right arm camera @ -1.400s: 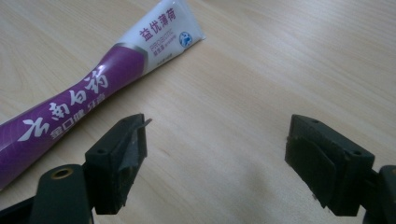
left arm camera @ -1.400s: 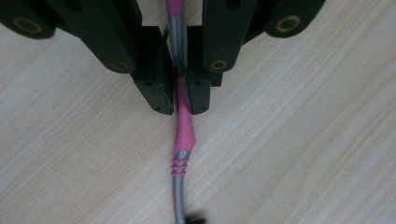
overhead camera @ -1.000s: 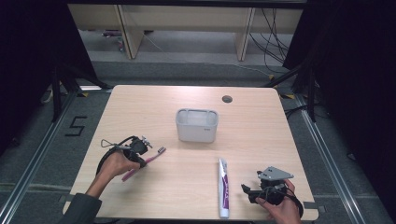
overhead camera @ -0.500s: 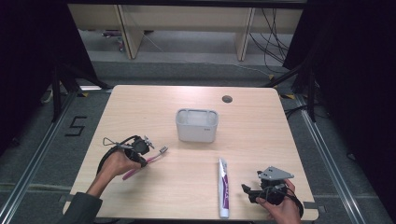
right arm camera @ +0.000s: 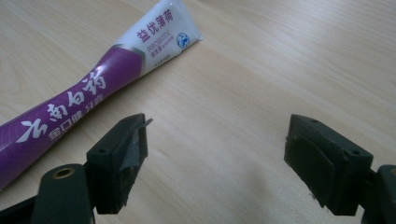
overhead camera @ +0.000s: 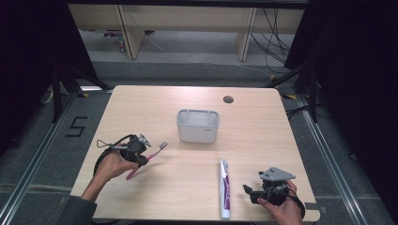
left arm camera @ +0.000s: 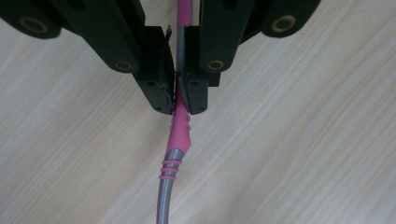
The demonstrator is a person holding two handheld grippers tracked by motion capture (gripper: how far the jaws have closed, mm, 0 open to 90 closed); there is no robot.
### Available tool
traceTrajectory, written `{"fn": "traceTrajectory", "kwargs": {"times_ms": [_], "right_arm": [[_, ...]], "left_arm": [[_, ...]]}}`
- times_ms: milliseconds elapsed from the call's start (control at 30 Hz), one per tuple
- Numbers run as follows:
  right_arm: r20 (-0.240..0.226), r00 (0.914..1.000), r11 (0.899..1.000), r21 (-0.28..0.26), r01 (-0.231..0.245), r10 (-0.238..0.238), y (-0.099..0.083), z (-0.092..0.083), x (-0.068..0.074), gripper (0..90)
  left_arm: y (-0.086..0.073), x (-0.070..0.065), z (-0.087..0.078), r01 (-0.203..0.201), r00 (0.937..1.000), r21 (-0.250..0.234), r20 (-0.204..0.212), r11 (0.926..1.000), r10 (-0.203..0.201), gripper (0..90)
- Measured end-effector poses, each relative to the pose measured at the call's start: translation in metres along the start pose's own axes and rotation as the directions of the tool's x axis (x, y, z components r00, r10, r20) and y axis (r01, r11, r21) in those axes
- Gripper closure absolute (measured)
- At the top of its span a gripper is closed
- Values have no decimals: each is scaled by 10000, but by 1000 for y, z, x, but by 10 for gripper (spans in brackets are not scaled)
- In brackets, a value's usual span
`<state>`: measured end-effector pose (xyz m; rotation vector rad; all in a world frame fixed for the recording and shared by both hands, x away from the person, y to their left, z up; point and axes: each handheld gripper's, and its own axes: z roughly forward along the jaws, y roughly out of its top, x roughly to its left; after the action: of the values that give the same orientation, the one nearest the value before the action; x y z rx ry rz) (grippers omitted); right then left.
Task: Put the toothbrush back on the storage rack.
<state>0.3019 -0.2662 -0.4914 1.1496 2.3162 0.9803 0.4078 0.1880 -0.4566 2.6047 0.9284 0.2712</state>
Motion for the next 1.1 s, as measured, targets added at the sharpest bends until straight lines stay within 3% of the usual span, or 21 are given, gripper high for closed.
{"fn": "traceTrajectory", "kwargs": {"times_ms": [33,100,267,300,400,600,633,667,733,800,833,933,967,1000,1033,1067,1100], "right_arm": [[89,9999,10000,-9,84,-84,0,-1,-1,222],[33,9997,9997,-88,235,-235,0,1,-2,222],[54,10000,10000,14,46,-46,0,0,0,222],[76,9993,9992,-177,368,-366,0,2,-3,222],[27,10000,10000,-55,82,-82,-1,1,-1,222],[110,9996,9996,-124,263,-261,0,1,-2,222],[110,9996,9996,-122,269,-267,-1,1,-2,222],[110,9996,9996,-122,269,-267,-1,1,-2,222],[142,9998,9998,-72,173,-172,-1,0,-2,222],[139,9998,9998,-74,171,-170,-1,0,-2,222],[153,9997,9998,-72,188,-187,-1,0,-2,222],[155,9997,9998,-85,178,-176,-1,0,-2,222],[111,9999,10000,-40,41,-41,0,0,-2,222],[111,9999,10000,-40,41,-41,0,0,-2,222],[123,9999,10000,-34,47,-47,0,0,-2,222],[123,9999,10000,-34,47,-47,0,0,-2,222],[161,9997,9998,-86,182,-180,-1,0,-2,222]], "left_arm": [[-1,0,-1,123,9999,-317,-18,9994,-124,819],[0,0,-5,121,9999,-411,-18,9991,-122,820],[0,1,-11,182,9998,-734,76,9971,-177,825],[0,0,-15,315,9995,-1025,-43,9942,-321,826],[1,-1,-18,202,9997,-1389,-135,9901,-223,826],[6,-4,-32,112,9991,-2053,-372,9786,-193,827],[8,-5,-36,272,9984,-2425,-407,9698,-382,827],[8,-5,-36,272,9984,-2425,-407,9698,-382,827],[10,-5,-40,483,9973,-3042,-379,9514,-628,827],[11,-4,-42,523,9972,-3123,-350,9485,-665,827],[11,-3,-45,536,9962,-3327,-466,9415,-731,827],[12,-2,-48,468,9960,-3501,-556,9356,-706,827],[13,1,-50,477,9960,-3721,-527,9270,-724,827],[13,1,-50,477,9960,-3721,-527,9270,-724,826],[15,0,-52,619,9934,-4030,-640,9131,-956,826],[15,0,-52,619,9934,-4030,-640,9131,-956,826],[17,0,-52,695,9907,-4465,-742,8921,-1142,826]]}}
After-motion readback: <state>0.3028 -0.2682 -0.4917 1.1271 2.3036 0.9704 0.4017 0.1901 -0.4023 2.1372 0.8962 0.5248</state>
